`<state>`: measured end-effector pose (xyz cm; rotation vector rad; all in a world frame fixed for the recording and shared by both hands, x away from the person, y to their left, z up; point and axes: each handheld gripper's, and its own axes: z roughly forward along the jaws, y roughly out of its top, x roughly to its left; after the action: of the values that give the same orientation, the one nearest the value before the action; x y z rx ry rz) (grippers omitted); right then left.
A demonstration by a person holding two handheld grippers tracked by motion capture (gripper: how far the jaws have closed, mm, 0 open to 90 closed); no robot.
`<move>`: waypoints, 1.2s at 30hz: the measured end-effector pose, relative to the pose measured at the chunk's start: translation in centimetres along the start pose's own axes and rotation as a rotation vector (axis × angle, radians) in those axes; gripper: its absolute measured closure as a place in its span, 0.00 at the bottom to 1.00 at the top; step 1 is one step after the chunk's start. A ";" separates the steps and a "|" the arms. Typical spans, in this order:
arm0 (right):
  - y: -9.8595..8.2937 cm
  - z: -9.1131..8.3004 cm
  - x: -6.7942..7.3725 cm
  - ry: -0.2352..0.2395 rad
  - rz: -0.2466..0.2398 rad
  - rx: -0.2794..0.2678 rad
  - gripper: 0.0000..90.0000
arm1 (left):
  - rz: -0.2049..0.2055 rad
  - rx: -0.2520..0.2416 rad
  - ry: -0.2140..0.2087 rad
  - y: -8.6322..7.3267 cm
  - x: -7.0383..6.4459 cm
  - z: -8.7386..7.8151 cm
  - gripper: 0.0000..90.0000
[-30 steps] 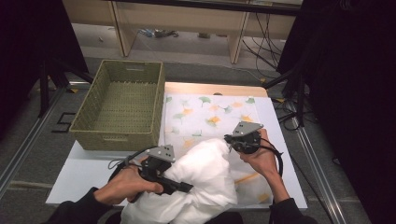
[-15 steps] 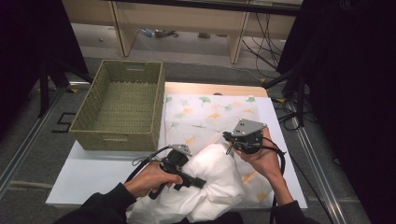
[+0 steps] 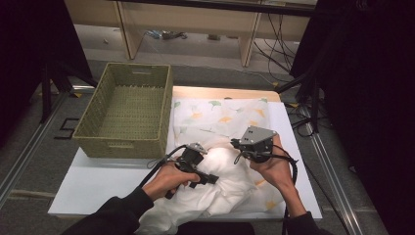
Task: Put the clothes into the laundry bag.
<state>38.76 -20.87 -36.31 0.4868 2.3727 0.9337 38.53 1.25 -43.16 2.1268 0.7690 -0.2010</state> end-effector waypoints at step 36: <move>-0.7 0.3 0.4 0.015 0.018 0.032 0.99 | 0.057 -0.078 0.149 -4.4 0.4 -3.6 0.16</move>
<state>38.50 -20.97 -37.11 0.5164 2.4043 0.9117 35.84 6.17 -43.96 2.1032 0.7882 0.0179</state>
